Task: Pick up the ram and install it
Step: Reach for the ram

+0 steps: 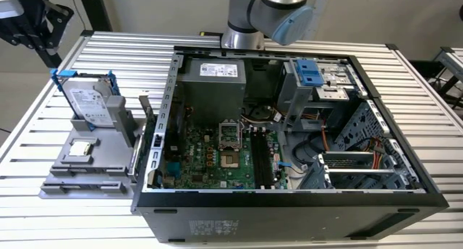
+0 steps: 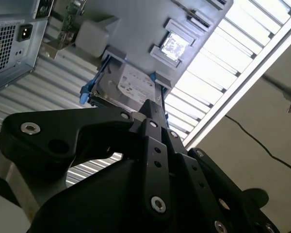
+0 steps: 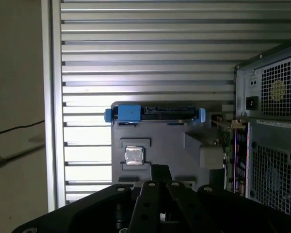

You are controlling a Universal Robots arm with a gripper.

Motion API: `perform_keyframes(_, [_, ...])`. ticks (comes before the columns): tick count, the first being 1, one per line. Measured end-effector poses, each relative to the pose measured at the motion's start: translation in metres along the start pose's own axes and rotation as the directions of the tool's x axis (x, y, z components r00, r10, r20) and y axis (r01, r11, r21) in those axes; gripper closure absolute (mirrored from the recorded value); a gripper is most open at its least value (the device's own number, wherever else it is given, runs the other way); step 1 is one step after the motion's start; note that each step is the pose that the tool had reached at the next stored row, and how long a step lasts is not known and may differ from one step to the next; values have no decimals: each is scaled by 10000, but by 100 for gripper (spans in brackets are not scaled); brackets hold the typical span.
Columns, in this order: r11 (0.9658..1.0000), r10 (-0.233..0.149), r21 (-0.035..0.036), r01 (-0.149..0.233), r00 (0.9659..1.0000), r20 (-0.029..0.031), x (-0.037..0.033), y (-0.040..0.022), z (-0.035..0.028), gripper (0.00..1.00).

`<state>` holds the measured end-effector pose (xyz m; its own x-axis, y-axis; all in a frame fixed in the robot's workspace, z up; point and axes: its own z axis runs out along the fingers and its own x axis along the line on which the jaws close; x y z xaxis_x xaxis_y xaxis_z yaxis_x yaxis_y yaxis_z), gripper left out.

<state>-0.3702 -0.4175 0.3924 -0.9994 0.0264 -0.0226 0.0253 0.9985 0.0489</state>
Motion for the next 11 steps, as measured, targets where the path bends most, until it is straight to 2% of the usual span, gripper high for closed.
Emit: perform_keyframes(11, [10000,58,1,-58,10000,3,-6,-242,-8,100])
